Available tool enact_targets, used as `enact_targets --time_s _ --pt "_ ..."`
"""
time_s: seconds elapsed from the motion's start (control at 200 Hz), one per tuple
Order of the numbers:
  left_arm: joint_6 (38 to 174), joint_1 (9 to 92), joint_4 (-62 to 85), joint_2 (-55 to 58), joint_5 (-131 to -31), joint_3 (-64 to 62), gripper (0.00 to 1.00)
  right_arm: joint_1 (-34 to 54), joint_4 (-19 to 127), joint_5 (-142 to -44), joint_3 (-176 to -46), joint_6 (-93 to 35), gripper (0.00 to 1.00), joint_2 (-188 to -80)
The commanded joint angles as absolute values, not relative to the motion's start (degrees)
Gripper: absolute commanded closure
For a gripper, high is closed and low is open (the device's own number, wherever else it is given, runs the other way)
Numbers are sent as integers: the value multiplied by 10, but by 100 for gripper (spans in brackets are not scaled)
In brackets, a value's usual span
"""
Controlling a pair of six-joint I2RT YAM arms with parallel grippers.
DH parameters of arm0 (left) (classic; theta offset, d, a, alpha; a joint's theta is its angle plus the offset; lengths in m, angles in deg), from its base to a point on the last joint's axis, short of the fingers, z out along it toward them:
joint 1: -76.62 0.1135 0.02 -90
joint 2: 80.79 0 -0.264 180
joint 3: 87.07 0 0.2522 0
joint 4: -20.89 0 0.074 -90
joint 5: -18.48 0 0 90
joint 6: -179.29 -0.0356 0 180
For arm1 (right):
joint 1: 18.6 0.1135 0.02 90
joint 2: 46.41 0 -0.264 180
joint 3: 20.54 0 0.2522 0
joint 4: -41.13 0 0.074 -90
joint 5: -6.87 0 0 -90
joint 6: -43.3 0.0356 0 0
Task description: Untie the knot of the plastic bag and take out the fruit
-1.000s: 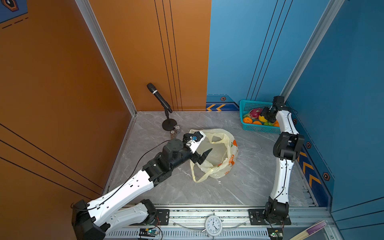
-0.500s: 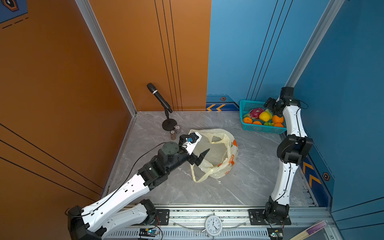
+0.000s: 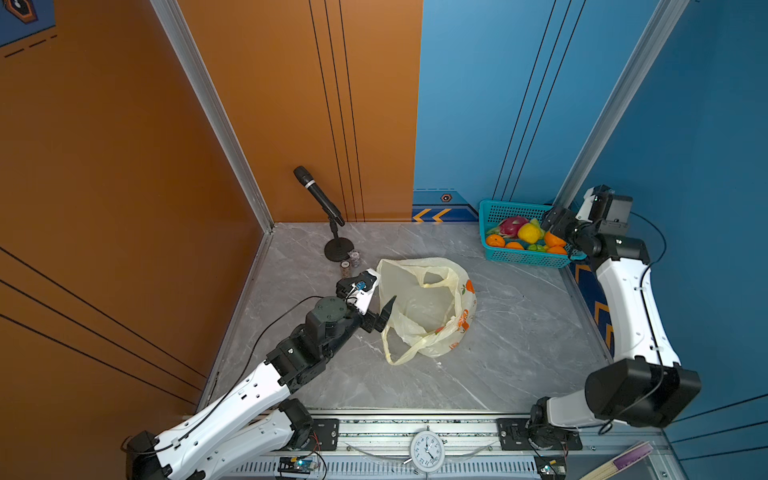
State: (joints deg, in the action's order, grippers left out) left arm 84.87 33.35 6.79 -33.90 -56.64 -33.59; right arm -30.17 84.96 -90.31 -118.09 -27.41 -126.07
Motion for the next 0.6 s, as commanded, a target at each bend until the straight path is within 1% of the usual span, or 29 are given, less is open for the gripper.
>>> enact_targets --time_s 0.0,0.15,0.3,0.436,0.596 --pt "861 361 86 -353 -519 -364 4 -290 742 -864 -1066 -316 5 -1190" --pt "856 417 122 -355 -505 -403 3 -283 650 -853 -895 -357 3 -1115" --pt "853 497 167 -341 -518 -438 2 -273 541 -875 -756 -412 3 -1098" --pt "868 564 191 -315 -544 -458 1 -258 445 -865 -678 -438 1 -1118" --pt "886 603 220 -287 -547 -474 1 -244 369 -846 -664 -440 0 -1200"
